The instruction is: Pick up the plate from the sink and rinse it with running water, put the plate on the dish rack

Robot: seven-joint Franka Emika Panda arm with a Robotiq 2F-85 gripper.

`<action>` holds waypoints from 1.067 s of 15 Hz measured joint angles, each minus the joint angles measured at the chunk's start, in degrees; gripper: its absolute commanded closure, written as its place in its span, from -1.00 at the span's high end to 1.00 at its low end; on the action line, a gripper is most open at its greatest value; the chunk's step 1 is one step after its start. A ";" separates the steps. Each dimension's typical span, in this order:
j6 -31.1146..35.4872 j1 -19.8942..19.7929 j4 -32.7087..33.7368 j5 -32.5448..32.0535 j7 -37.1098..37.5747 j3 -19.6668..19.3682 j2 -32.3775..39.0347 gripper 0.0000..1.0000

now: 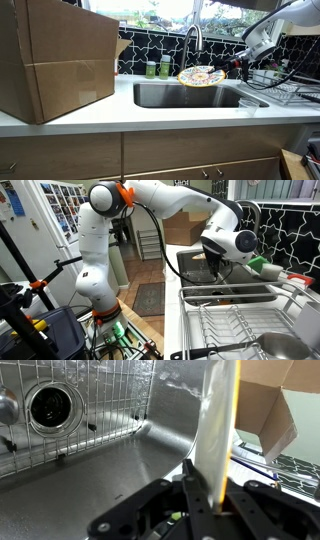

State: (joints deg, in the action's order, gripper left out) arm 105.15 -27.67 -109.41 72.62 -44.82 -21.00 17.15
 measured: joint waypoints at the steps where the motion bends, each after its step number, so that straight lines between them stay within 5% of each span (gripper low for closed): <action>1: 0.12 -0.11 0.00 0.78 -0.45 -0.01 0.01 -0.95; 10: 9.16 0.41 -0.01 3.08 -1.22 0.02 0.10 -0.95; 16: 6.28 0.90 -0.04 1.37 -1.28 0.33 0.02 -0.95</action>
State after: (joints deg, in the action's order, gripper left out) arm 111.43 -26.77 -109.45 73.99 -46.10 -20.67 17.17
